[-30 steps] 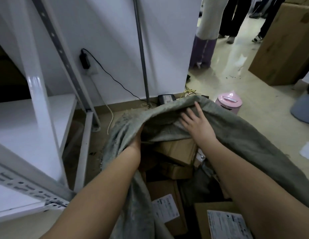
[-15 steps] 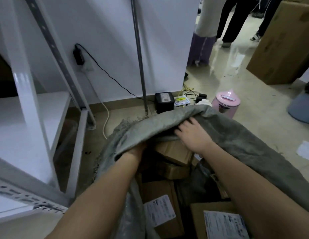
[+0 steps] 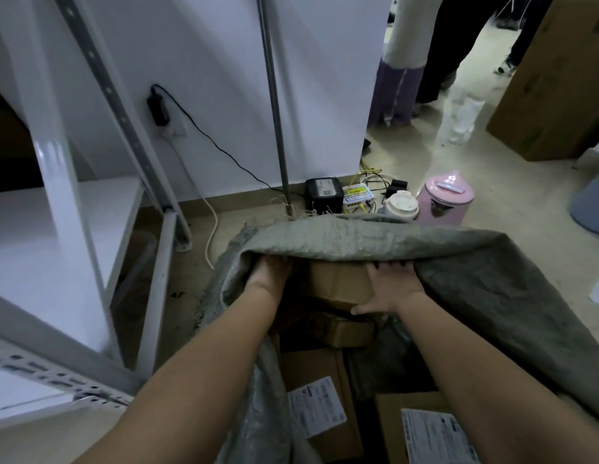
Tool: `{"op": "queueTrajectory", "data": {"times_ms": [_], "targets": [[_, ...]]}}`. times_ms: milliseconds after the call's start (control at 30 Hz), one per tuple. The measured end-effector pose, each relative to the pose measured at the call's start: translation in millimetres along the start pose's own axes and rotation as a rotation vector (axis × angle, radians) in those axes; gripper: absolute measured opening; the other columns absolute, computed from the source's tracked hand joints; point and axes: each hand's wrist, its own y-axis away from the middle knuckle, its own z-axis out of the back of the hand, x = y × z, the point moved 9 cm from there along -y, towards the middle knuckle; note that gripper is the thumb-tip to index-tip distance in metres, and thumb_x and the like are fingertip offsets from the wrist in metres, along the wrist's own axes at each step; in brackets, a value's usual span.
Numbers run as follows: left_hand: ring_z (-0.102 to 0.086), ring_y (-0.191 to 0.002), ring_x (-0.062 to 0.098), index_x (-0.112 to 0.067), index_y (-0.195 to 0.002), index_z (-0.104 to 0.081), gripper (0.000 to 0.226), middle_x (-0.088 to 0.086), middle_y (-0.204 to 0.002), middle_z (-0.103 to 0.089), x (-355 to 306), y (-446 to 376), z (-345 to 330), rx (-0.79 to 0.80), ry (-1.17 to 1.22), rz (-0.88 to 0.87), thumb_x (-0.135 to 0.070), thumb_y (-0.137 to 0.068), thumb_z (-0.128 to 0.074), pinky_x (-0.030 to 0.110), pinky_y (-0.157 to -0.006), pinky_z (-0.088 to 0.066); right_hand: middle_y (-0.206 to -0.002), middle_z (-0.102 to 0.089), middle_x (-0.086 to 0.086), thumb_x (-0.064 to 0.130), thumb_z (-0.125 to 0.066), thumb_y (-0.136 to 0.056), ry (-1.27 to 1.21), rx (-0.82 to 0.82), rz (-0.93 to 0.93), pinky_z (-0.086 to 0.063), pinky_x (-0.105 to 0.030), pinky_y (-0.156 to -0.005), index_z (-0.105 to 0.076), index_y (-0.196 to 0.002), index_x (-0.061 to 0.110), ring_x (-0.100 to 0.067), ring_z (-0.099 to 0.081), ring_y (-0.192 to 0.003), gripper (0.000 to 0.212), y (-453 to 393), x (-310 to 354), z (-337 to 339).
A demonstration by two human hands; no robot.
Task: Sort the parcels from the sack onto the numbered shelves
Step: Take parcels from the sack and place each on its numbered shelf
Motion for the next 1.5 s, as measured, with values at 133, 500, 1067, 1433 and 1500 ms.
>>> {"op": "queueTrajectory", "data": {"times_ms": [133,500,1067,1433,1500], "targets": [[0.003,-0.147,0.035,-0.008,-0.152,0.004,0.058,0.012,-0.160,0.009,-6,2,2,0.047,-0.006,-0.115,-0.024,-0.105,-0.025,0.053,-0.115,-0.004,-0.145,-0.042,-0.011,0.079,-0.059,-0.068,-0.059,0.060,0.035,-0.030,-0.041,-0.107,-0.024,-0.146,0.017,-0.030,-0.041,-0.133,0.106,-4,-1,3],[-0.038,-0.133,0.039,-0.022,-0.153,-0.001,0.081,0.019,-0.158,-0.015,11,21,65,-0.553,0.322,-0.382,-0.020,-0.090,-0.051,0.042,-0.111,-0.032,-0.150,-0.029,-0.012,0.085,-0.043,-0.067,-0.114,-0.259,0.185,-0.027,-0.040,-0.112,-0.018,-0.152,0.030,-0.032,-0.033,-0.135,0.103,33,-7,8],[-0.021,-0.144,0.029,-0.013,-0.153,-0.018,0.055,0.013,-0.158,-0.018,17,19,43,0.108,1.444,0.072,-0.030,-0.102,-0.032,0.035,-0.118,-0.020,-0.146,-0.039,-0.014,0.082,-0.049,-0.060,-0.191,-0.390,0.154,-0.040,-0.048,-0.099,-0.043,-0.142,0.026,-0.036,-0.043,-0.127,0.100,111,-22,25],[-0.017,-0.145,0.027,-0.019,-0.154,-0.001,0.058,0.007,-0.160,-0.009,80,149,136,0.445,1.990,0.201,-0.033,-0.104,-0.028,0.036,-0.117,-0.021,-0.151,-0.025,-0.011,0.077,-0.051,-0.077,-0.723,0.156,-0.154,-0.029,-0.042,-0.109,-0.025,-0.146,0.047,-0.036,-0.029,-0.137,0.080,218,-57,147],[-0.015,-0.146,0.026,-0.018,-0.154,0.006,0.062,0.006,-0.161,-0.005,106,177,154,0.454,2.107,0.314,-0.031,-0.104,-0.030,0.036,-0.116,-0.019,-0.146,-0.033,-0.010,0.077,-0.055,-0.074,-1.012,0.273,-0.243,-0.035,-0.040,-0.107,-0.035,-0.143,0.044,-0.034,-0.038,-0.132,0.080,241,-55,166]]}}
